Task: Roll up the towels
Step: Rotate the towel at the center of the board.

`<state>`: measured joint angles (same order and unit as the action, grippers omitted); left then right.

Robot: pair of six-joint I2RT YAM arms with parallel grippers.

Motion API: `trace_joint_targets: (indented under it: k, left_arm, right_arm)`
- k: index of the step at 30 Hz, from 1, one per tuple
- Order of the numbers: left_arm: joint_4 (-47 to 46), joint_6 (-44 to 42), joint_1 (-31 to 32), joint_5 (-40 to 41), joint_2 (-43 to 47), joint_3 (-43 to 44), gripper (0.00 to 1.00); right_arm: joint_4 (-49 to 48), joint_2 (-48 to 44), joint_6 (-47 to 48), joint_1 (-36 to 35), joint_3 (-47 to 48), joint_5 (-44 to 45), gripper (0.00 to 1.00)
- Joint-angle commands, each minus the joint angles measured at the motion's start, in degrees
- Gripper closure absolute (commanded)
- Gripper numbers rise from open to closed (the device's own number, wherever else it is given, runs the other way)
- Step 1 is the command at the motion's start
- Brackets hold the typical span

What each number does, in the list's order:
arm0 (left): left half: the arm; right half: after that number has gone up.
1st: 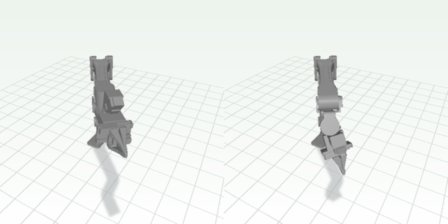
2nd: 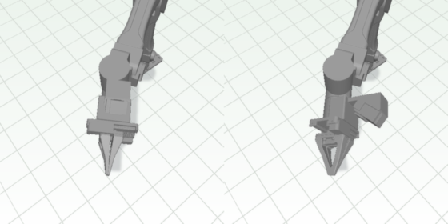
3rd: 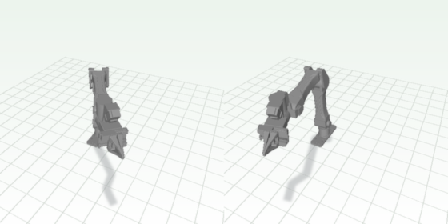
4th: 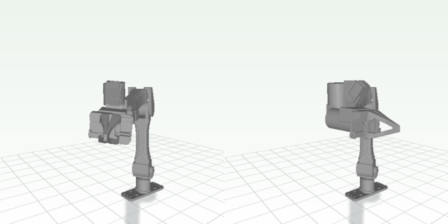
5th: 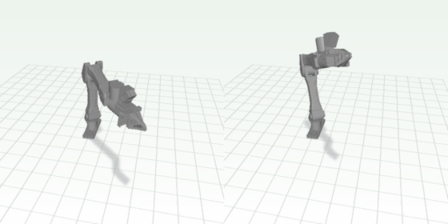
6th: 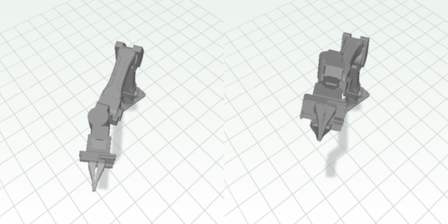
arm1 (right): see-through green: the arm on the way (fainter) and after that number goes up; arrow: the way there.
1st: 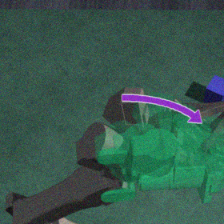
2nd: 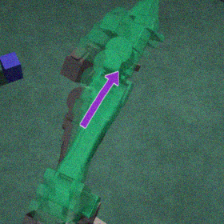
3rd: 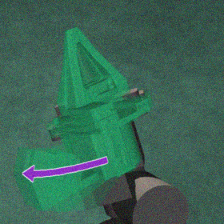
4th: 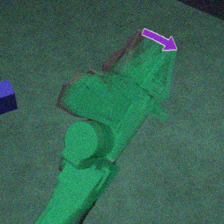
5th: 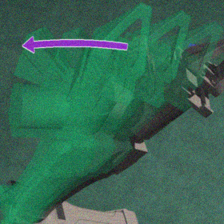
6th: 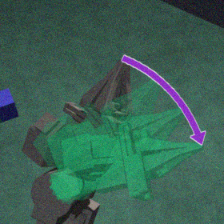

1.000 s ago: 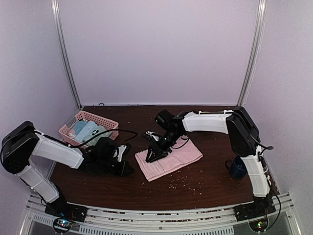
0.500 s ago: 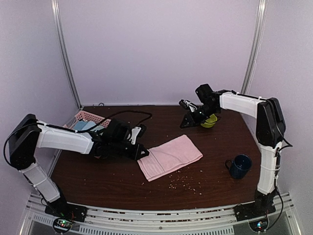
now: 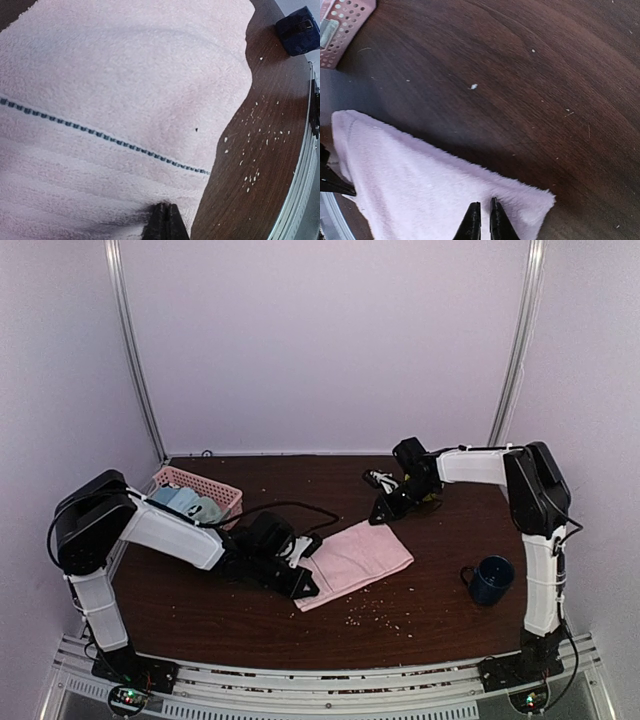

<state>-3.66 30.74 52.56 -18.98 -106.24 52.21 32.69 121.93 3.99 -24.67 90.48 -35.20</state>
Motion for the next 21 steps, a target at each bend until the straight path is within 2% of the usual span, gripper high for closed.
trace_joint_targets:
  k: [1,7,13,17,19,21]
  left_arm:
    - [1.2,0.2,-0.4,1.5,3.1,-4.9,1.00]
    - [6.3,-1.8,-2.0,3.1,5.8,-7.1,1.00]
    - [13.9,-7.1,-9.3,6.2,6.8,-1.8,1.00]
    - [17.6,-11.0,-14.2,8.2,3.8,5.9,1.00]
    - [20.1,-12.7,-14.4,10.4,3.2,10.4,1.00]
    - [20.9,-13.1,-14.4,10.7,4.2,13.0,0.98]
  right_arm:
    - [-2.8,2.4,0.5,0.0,-0.3,7.5,0.91]
    - [-2.4,-0.6,1.0,0.2,-6.4,11.0,0.91]
    - [-0.5,-7.3,1.7,-0.1,-18.9,9.1,0.91]
    - [4.2,-13.8,6.3,-1.5,-23.7,0.7,0.91]
    - [9.7,-16.0,11.3,-2.5,-22.5,-5.3,0.89]
    - [13.0,-17.4,12.9,-2.2,-19.8,-6.2,0.87]
